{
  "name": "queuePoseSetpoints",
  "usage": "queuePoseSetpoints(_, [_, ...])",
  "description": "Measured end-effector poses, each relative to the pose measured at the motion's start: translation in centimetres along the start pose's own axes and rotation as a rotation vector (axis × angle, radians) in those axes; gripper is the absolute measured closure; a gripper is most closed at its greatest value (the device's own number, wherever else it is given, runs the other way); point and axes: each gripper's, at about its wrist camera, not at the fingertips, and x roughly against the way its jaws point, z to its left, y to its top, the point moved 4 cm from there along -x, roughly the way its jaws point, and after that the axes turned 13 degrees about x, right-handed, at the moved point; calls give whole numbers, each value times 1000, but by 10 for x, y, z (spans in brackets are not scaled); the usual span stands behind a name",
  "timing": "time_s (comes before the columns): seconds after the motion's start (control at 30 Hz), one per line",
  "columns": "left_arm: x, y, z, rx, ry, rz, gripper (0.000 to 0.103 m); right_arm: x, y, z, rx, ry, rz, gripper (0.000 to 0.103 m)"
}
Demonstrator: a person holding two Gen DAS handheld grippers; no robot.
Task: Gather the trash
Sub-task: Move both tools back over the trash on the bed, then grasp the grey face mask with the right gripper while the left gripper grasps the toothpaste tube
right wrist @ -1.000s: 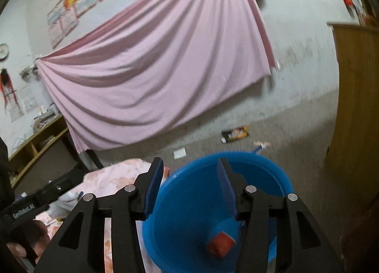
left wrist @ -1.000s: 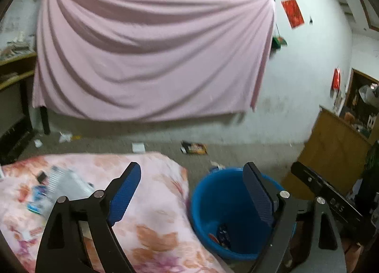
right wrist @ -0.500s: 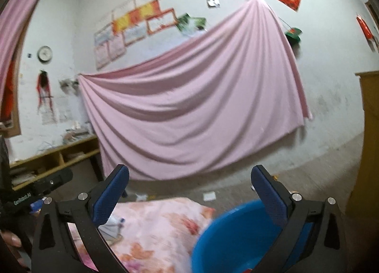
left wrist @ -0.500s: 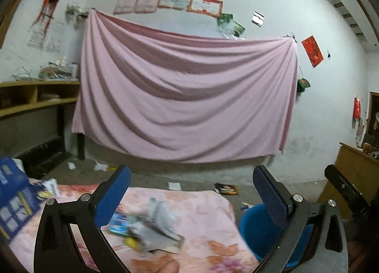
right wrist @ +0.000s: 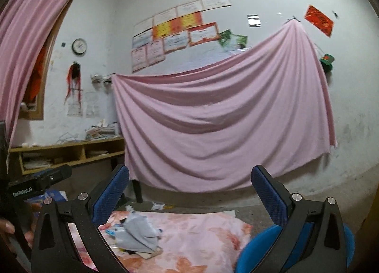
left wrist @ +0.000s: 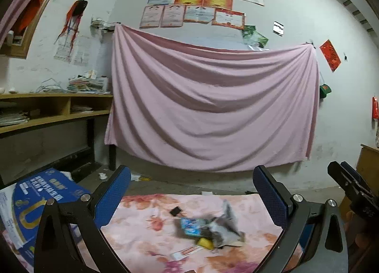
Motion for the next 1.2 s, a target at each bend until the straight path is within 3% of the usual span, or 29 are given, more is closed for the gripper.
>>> queuePoseSetpoints(0.23, [-9, -15, 39, 24, 60, 87, 2, -32, -14, 34, 30, 62, 97, 0])
queuePoseSetpoints(0.57, [-47, -57, 76, 70, 166, 346, 2, -80, -54, 63, 28, 156, 364, 0])
queuePoseSetpoints(0.8, [-66, -81, 82, 59, 162, 496, 3, -109, -77, 79, -20, 256, 529, 1])
queuePoseSetpoints(1.0, [-79, -92, 81, 66, 133, 577, 3, -127, -98, 94, 5, 298, 665, 4])
queuePoseSetpoints(1.1, [-85, -98, 77, 51, 112, 618, 3, -131, -107, 97, 16, 310, 711, 11])
queuePoseSetpoints(1.2, [-91, -106, 68, 26, 60, 672, 4, -134, -114, 97, 7, 326, 746, 30])
